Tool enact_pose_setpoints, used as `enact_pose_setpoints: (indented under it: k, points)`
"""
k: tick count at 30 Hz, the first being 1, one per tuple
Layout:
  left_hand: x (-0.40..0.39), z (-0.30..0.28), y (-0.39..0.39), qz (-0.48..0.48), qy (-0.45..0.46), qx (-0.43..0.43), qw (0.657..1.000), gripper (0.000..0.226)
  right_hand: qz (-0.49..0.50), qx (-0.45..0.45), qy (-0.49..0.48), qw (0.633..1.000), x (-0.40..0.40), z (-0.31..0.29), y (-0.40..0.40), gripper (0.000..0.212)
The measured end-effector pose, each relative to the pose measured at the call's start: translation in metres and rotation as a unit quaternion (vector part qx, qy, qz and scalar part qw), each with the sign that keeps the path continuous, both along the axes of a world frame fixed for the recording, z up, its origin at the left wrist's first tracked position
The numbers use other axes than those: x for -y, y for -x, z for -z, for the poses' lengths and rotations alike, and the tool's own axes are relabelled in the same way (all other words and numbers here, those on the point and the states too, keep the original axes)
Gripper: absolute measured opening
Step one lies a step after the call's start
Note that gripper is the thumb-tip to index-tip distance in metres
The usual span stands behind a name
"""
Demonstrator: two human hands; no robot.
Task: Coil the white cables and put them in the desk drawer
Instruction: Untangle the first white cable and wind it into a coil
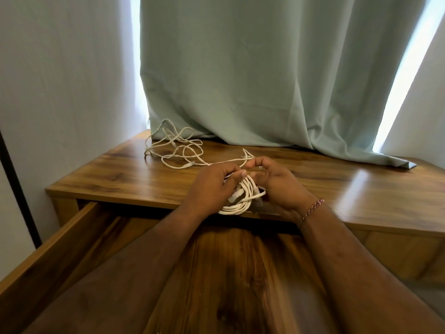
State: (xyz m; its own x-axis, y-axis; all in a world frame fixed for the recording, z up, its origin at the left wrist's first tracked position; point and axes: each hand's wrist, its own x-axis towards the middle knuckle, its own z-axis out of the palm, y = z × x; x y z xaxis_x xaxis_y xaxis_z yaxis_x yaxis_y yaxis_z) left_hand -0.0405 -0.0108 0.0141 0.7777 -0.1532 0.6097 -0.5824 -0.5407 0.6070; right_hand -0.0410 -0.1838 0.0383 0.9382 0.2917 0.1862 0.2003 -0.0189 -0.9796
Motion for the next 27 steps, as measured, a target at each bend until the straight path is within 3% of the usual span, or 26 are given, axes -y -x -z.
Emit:
enact_pose_setpoints:
  k: [4,6,11,15,18,23,27]
  points:
    - [0.008,-0.004,0.005,-0.072,0.036,0.098,0.992,0.024,-0.004,-0.056,-0.122,0.991,-0.019,-0.01,0.009,0.011]
    - [0.008,-0.007,0.005,-0.083,0.045,0.127,0.987,0.023,-0.05,-0.052,-0.144,0.987,-0.021,-0.011,0.011,0.026]
    - [0.001,-0.003,0.003,-0.106,0.061,0.118,0.985,0.024,-0.174,-0.009,-0.135,0.975,-0.015,0.004,0.01,0.057]
    - [0.001,-0.004,0.001,-0.117,0.087,0.077,0.986,0.02,-0.191,-0.015,-0.159,0.968,-0.013,0.009,0.009,0.073]
    - [-0.001,-0.003,0.001,-0.124,0.089,0.061,0.986,0.019,-0.156,0.001,-0.141,0.978,-0.021,0.015,0.009,0.06]
    - [-0.001,0.002,0.001,-0.124,0.063,0.023,0.99,0.021,0.001,0.096,-0.075,0.993,-0.034,0.023,0.006,0.019]
    - [-0.001,-0.005,0.003,-0.098,0.037,-0.003,0.994,0.022,0.058,0.151,-0.024,0.987,-0.029,0.022,0.004,0.017]
